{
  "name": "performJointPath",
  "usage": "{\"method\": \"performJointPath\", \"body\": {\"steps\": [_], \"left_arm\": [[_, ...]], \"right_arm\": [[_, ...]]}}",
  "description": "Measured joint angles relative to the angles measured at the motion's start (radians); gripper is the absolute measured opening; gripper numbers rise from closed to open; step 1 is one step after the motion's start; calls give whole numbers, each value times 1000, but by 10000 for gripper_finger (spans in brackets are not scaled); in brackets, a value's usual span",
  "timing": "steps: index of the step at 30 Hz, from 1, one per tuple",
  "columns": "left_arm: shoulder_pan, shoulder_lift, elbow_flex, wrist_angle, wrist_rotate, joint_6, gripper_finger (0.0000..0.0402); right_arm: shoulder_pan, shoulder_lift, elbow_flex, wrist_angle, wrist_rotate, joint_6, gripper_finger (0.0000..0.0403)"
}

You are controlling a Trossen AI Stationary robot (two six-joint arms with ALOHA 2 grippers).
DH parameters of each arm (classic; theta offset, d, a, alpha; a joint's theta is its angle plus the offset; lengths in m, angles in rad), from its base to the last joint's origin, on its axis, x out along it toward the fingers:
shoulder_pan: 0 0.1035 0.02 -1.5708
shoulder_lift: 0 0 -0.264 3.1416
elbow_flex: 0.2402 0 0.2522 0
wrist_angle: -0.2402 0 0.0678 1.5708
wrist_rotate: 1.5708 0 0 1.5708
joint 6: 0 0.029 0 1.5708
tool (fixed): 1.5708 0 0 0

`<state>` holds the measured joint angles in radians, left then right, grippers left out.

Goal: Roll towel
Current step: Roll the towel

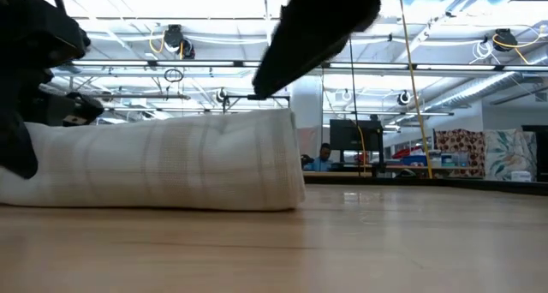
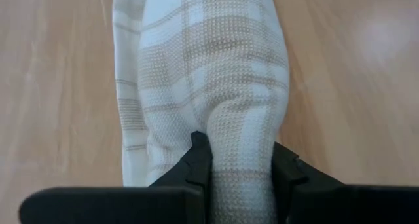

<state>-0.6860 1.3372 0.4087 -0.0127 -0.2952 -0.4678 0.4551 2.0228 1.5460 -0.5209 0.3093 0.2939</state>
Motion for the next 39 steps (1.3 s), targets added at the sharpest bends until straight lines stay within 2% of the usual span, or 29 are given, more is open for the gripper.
{"method": "performJointPath", "body": {"steps": [4,9,18,22,30,34,37,39], "left_arm": [[29,-1,-1,1,66,-40,76],[70,-1,-1,8,136,-51,76],[102,-1,-1,8,179,-52,76],[102,0,-2,8,177,-52,80],[102,1,3,1,171,-76,188],[104,-44,17,-35,252,-76,234],[103,-128,43,-139,339,-79,257],[102,-198,68,-228,358,-97,268]], "right_arm": [[93,46,0,-8,234,-3,241],[139,94,0,17,392,-25,264],[42,133,0,13,362,-59,245],[-22,131,0,14,235,-72,233],[-177,126,2,18,-168,-26,226],[-249,125,4,25,-345,-43,226],[-298,127,4,39,-445,-49,226],[-326,127,3,39,-512,-50,226]]}}
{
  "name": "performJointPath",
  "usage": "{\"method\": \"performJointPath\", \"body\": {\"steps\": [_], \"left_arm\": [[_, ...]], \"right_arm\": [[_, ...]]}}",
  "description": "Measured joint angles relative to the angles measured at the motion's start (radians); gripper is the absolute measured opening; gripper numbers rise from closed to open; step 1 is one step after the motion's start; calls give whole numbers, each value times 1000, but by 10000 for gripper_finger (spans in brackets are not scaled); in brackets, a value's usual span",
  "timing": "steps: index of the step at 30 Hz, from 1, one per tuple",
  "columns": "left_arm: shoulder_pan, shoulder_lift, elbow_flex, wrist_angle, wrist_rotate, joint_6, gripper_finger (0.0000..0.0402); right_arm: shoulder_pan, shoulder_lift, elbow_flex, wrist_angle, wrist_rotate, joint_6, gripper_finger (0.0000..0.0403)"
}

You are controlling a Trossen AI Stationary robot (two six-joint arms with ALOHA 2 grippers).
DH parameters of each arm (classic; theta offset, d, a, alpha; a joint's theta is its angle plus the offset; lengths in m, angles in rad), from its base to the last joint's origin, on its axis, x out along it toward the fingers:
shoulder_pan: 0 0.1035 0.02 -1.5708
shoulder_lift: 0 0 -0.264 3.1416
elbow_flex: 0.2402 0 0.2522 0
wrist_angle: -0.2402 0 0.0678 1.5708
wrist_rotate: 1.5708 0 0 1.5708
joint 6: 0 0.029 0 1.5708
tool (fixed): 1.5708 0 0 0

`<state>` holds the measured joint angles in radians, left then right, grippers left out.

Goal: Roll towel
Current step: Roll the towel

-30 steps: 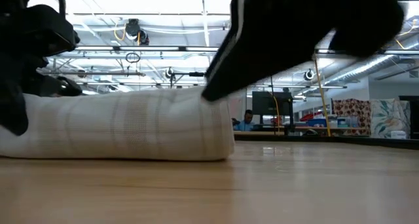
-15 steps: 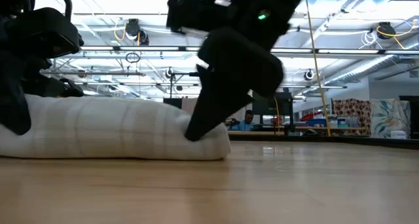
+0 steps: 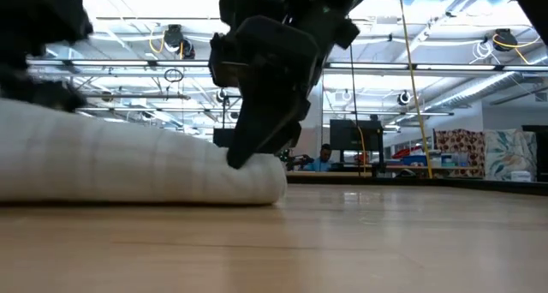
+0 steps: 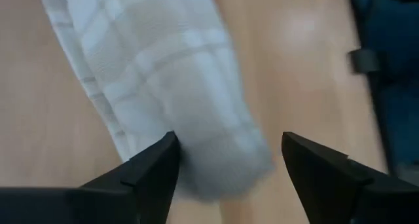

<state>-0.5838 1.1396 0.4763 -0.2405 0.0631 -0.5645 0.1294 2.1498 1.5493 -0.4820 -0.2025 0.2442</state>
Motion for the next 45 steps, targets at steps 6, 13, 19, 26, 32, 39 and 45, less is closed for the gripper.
{"method": "performJointPath", "body": {"steps": [6,13,19,26,32,39,45], "left_arm": [[-21,-190,37,-65,-168,26,273],[-58,-137,-60,209,-486,152,258],[-57,2,-162,481,-513,162,179],[-57,77,-236,554,-520,131,59],[-57,112,-300,720,-501,126,8],[-57,116,-303,733,-495,125,13],[-57,118,-303,746,-492,125,14]], "right_arm": [[-51,2,-1,-6,-71,2,226],[-51,2,-2,12,-87,37,226],[-47,3,-2,17,-170,88,226],[-16,4,-2,31,-162,92,226],[12,-18,-3,38,-134,158,226],[61,-97,-4,86,81,113,226],[120,-37,-3,537,282,25,221]]}}
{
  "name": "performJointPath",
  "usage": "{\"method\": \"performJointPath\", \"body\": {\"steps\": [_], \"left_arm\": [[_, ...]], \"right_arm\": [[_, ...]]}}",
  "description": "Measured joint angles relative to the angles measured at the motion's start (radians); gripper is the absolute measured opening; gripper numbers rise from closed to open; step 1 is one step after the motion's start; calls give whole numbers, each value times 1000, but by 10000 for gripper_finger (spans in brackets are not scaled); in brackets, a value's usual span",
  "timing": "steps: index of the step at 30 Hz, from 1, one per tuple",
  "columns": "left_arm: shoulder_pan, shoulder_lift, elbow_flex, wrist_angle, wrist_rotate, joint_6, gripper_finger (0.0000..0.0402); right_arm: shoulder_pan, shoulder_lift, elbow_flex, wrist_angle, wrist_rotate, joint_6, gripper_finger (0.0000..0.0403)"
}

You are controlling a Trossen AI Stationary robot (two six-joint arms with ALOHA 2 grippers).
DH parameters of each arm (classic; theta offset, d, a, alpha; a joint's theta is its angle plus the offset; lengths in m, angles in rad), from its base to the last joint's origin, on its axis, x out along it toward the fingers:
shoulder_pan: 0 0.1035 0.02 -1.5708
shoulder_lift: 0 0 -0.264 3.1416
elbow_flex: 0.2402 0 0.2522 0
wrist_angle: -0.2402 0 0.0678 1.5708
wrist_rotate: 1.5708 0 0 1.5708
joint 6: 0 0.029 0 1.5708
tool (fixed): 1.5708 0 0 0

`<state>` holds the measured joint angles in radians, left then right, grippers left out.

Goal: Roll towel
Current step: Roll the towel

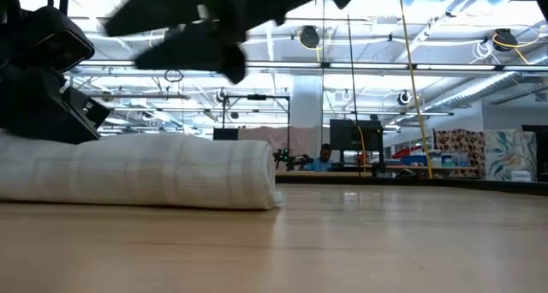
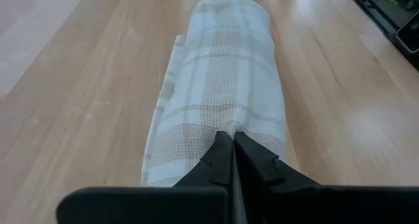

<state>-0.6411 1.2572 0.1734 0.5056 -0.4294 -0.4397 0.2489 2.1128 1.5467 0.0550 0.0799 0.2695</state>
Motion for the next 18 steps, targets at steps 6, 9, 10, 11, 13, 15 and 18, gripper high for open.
{"method": "performJointPath", "body": {"steps": [6,9,10,11,13,15,18], "left_arm": [[0,1,-2,48,7,0,14],[-1,0,-2,52,7,1,14],[-1,0,-2,51,7,1,14],[-1,0,-2,50,7,1,14],[-1,0,-2,51,7,1,14],[-1,0,-2,51,7,1,14],[-1,0,-1,42,6,0,15]], "right_arm": [[44,145,-1,257,213,-40,146],[63,189,-1,272,298,-70,79],[66,198,-2,281,305,-76,57],[70,200,-2,281,306,-82,35],[70,205,-1,285,307,-101,10],[68,209,-1,279,315,-108,12],[61,228,0,291,314,-113,20]]}}
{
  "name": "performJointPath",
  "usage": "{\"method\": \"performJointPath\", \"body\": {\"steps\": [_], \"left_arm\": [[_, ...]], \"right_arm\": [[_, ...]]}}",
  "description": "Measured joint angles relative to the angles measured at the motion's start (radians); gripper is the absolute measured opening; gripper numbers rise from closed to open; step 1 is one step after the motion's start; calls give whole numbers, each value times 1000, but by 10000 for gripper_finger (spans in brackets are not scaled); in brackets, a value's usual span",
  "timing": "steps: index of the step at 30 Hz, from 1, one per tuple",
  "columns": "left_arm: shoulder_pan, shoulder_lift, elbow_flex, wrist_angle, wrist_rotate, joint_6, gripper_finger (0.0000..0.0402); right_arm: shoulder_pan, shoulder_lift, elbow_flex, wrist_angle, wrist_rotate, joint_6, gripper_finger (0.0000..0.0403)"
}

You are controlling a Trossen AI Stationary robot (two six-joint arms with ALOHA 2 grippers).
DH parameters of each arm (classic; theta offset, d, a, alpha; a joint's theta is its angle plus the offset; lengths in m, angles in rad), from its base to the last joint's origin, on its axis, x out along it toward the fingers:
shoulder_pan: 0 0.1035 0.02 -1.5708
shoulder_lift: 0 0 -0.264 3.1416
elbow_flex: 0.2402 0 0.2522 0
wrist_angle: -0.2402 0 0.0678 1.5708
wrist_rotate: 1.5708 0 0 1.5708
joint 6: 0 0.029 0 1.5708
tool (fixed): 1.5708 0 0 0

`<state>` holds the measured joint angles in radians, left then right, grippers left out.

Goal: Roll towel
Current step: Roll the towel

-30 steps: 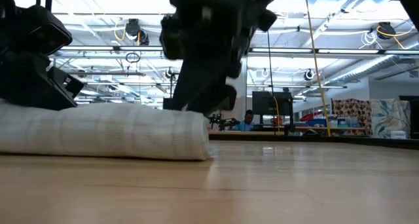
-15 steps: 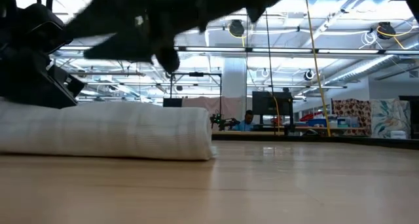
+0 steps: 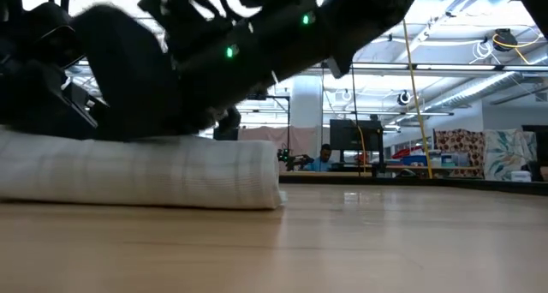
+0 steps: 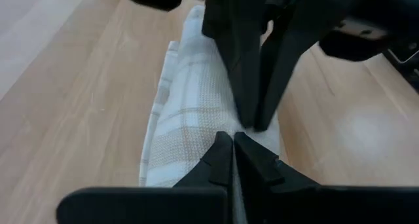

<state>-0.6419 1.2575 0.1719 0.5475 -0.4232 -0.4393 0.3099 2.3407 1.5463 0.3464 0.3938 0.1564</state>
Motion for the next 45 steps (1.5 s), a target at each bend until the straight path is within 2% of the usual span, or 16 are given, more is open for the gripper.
{"method": "performJointPath", "body": {"steps": [8,11,17,23,31,40,45], "left_arm": [[-1,0,1,-21,0,0,15],[0,0,1,1,1,1,15],[0,0,2,38,2,7,15],[0,-7,2,93,32,27,15],[1,-68,1,52,131,27,15],[-1,-208,6,-104,170,0,32],[-1,-286,4,-143,172,48,42]], "right_arm": [[-9,71,2,107,-18,45,3],[-9,29,1,41,-40,48,3],[14,-104,1,-85,-62,-55,1],[11,-78,-1,-118,-59,-58,1],[4,26,2,6,-57,16,0],[4,62,4,8,-50,71,0],[3,62,2,14,-51,72,0]]}}
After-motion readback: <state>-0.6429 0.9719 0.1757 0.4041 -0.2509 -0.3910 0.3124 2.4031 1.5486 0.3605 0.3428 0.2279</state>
